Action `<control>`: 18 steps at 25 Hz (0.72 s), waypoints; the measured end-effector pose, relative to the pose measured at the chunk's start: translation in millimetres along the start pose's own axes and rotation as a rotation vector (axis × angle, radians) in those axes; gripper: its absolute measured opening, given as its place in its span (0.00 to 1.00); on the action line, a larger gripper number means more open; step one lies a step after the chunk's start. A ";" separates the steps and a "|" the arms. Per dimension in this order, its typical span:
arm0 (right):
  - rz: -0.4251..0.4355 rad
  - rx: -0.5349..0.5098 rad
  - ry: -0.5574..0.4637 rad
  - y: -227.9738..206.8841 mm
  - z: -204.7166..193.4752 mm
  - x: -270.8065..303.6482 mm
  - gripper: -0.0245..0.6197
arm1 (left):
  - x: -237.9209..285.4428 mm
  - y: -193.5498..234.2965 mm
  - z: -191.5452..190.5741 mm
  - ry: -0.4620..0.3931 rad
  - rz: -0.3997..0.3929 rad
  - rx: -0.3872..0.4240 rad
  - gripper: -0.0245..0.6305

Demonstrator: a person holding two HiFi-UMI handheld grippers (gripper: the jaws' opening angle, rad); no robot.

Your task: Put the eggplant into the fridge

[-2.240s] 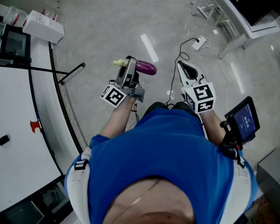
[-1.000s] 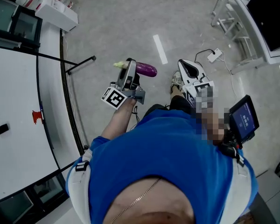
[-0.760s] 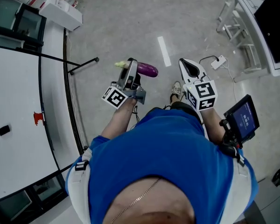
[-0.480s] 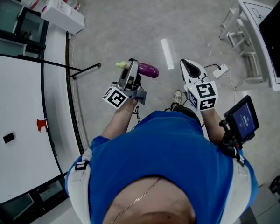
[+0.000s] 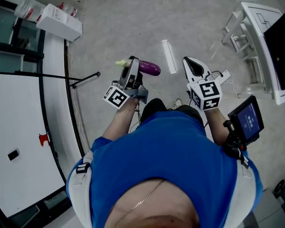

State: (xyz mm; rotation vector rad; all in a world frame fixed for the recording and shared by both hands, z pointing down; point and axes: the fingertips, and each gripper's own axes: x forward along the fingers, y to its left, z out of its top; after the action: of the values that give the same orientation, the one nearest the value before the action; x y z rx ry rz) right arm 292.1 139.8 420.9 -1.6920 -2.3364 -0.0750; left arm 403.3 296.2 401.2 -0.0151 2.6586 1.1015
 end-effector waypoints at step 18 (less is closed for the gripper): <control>-0.192 0.050 -0.025 -137.9 11.1 35.0 0.04 | 168.6 31.1 -44.3 0.143 -0.130 -0.051 0.33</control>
State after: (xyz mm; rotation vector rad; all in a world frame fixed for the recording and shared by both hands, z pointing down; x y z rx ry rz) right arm 150.3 129.9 433.2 -1.4496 -2.4912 -0.0306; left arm 226.6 302.7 411.4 -0.2820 2.7077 1.1661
